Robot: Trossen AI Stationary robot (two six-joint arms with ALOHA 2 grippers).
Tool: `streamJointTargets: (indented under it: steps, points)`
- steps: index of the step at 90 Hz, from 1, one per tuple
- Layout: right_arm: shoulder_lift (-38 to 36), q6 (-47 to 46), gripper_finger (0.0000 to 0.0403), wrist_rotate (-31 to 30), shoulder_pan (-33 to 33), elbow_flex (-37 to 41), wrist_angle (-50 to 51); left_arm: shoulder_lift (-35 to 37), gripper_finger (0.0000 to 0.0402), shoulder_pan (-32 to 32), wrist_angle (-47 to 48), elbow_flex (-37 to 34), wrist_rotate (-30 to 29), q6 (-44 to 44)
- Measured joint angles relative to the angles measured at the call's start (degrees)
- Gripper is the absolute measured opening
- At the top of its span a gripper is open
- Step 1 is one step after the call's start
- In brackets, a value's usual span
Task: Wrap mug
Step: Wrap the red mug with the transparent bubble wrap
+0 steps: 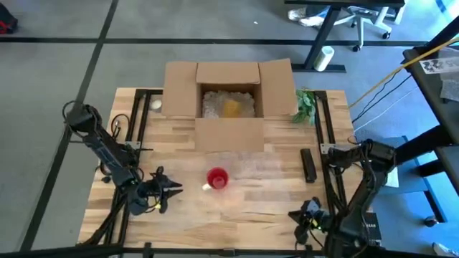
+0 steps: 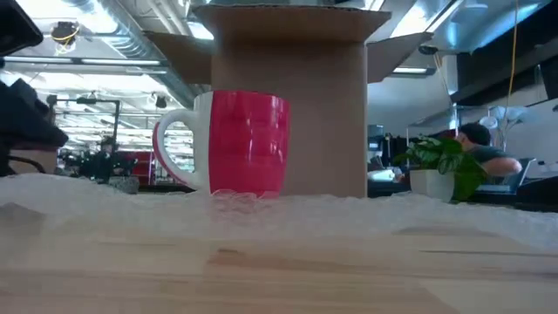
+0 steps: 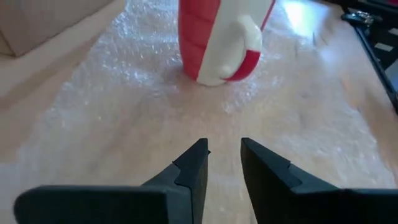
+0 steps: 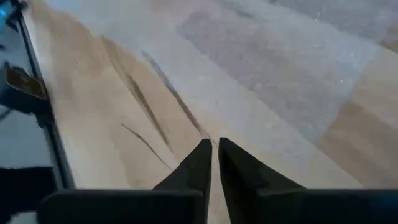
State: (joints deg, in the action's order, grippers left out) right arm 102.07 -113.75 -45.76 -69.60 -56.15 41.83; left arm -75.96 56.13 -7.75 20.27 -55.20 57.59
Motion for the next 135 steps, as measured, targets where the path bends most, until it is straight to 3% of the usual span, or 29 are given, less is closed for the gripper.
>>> streamJointTargets:
  steps: [26,47,58,72,84,113,135]
  points:
    - [0.2,12.2,0.0123,2.5,5.8,2.6,-0.8,0.0,0.0078,0.9,-2.2,0.0,0.8,2.3]
    - [0.2,17.1,0.0142,4.6,8.6,10.2,-15.7,0.0,0.0078,0.9,-2.2,0.0,0.8,5.4]
    - [-0.1,19.5,0.0119,5.0,11.1,13.3,-21.6,0.0,0.0078,0.9,-2.3,0.0,0.8,5.6]
    - [0.2,30.9,0.0016,3.8,15.5,12.1,-23.8,0.0,0.0078,0.9,-2.4,0.0,0.8,5.8]
    - [0.1,41.2,0.0004,3.8,21.3,9.7,-26.8,0.0,0.0078,0.9,-2.4,0.0,0.8,6.5]
    - [-1.0,77.1,0.0000,1.9,34.5,0.6,-40.5,0.0,0.0078,0.9,-6.8,0.1,0.8,2.8]
    - [-0.8,96.7,0.0000,15.6,43.9,-8.1,-49.1,0.0,0.0078,0.9,-9.9,0.1,0.8,-0.6]
